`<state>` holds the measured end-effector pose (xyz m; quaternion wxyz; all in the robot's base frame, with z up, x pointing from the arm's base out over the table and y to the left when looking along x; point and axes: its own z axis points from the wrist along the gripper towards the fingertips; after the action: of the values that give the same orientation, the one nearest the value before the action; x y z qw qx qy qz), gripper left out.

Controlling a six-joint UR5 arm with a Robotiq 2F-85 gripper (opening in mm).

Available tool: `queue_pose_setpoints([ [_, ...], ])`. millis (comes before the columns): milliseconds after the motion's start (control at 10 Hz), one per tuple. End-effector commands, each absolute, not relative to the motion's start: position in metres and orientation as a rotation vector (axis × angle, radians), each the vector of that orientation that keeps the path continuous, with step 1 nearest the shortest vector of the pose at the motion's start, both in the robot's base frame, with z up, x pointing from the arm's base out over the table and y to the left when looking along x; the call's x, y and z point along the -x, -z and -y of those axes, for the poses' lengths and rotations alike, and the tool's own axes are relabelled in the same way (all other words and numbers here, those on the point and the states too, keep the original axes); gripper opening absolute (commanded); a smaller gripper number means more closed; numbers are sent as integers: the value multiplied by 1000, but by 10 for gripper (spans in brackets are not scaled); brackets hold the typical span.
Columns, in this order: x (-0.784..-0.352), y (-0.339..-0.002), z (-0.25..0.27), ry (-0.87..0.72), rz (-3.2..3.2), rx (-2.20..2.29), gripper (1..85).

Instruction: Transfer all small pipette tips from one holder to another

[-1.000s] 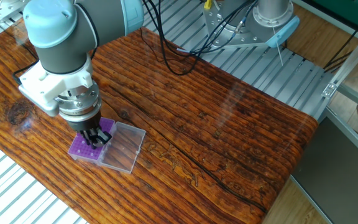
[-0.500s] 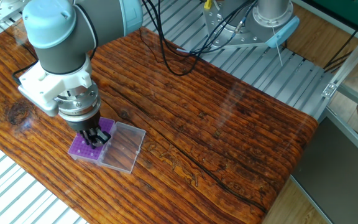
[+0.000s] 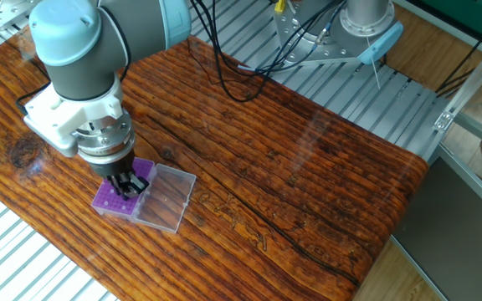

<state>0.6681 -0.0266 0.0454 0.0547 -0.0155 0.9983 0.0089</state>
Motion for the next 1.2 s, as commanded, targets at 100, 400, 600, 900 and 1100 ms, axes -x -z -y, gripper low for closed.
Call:
queue_pose_setpoints([
  [100,-673,-47,23,-54,-3028,7,163],
  [400,-676,-46,19,-77,-3018,14,163],
  [600,-679,-46,15,-99,-3009,29,177],
  [900,-679,-46,16,-95,-3011,8,130],
  [1100,-680,-45,16,-97,-3011,13,127],
])
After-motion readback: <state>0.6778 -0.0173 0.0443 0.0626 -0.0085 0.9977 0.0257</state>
